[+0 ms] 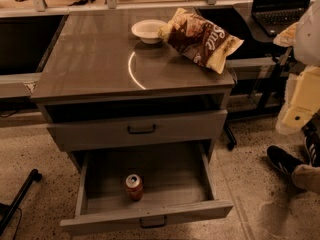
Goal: Pick coke can from middle drawer and place on counter
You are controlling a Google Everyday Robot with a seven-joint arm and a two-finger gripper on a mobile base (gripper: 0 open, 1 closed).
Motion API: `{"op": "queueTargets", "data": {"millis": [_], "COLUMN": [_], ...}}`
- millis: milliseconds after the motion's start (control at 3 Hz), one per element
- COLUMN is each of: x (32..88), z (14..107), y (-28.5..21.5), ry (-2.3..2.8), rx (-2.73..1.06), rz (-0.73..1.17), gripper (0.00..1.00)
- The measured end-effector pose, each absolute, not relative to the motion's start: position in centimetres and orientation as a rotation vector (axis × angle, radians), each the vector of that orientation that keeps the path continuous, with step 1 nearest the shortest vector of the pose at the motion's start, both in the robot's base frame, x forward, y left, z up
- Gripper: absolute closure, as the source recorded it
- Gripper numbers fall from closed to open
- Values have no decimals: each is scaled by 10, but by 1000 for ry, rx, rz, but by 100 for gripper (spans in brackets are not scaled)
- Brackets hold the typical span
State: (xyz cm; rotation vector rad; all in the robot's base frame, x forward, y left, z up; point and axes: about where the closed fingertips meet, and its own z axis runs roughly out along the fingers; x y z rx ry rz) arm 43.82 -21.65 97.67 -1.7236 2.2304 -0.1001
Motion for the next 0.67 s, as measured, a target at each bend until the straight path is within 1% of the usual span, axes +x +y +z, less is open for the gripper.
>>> {"op": "queueTargets", "data": {"millis": [667], "x": [439], "z": [959], "y": [-207], "ry": [2199], "rx": [-1750], "rz": [-69], "gripper": [0]}}
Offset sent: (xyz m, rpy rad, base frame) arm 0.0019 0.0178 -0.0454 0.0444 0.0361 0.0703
